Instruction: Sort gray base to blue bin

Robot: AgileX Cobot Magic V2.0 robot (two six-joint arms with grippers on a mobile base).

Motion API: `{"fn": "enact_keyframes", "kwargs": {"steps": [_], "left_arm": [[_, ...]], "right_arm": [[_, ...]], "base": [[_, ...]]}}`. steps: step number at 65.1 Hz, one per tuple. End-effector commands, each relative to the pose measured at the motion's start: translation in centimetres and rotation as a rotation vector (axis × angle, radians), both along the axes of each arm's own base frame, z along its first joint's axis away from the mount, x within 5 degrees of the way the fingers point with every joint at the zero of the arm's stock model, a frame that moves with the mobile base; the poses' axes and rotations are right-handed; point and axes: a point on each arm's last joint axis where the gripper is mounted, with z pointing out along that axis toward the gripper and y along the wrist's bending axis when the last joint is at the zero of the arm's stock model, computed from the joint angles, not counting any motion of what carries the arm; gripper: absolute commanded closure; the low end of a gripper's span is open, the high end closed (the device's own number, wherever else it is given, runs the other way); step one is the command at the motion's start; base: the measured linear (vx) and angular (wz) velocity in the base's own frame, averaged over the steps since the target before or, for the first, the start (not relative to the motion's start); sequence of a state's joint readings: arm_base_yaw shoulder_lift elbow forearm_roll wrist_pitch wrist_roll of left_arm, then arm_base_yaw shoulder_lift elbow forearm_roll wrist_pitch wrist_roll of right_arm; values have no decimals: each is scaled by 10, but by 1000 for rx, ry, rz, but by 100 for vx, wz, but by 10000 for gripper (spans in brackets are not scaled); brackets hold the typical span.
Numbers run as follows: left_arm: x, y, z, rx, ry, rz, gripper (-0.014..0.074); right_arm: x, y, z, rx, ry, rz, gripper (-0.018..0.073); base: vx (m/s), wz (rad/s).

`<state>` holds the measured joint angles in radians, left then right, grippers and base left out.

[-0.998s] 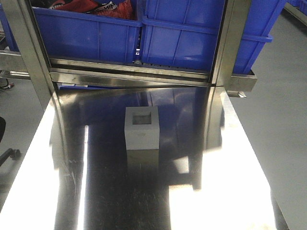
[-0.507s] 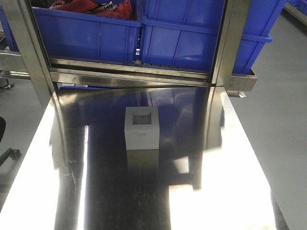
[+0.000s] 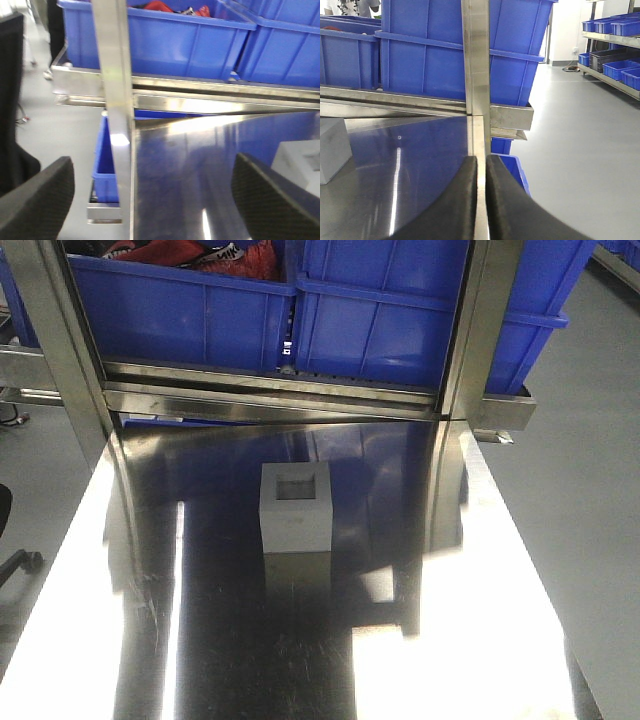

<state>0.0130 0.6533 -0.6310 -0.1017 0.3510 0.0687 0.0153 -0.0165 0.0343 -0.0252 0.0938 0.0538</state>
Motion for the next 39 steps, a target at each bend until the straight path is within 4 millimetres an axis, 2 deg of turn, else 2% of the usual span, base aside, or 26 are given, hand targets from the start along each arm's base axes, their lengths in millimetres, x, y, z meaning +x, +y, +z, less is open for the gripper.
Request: {"fn": "enact_keyframes", "kwargs": {"steps": [1, 11, 17, 31, 39], "left_arm": [[25, -8, 24, -2, -66, -56, 1], [71, -37, 33, 90, -6, -223, 3], [97, -65, 30, 100, 34, -321, 3], [157, -133, 12, 69, 146, -465, 3], [186, -157, -2, 13, 229, -469, 3]], "right_arm": [[-1, 0, 9, -12, -90, 2, 564], [-1, 0, 9, -12, -90, 2, 564], [-1, 0, 9, -12, -90, 2, 564], [-1, 0, 9, -12, -90, 2, 564], [-1, 0, 9, -12, -90, 2, 564]], "base": [[0, 0], [0, 0], [0, 0], [0, 0], [0, 0]]}}
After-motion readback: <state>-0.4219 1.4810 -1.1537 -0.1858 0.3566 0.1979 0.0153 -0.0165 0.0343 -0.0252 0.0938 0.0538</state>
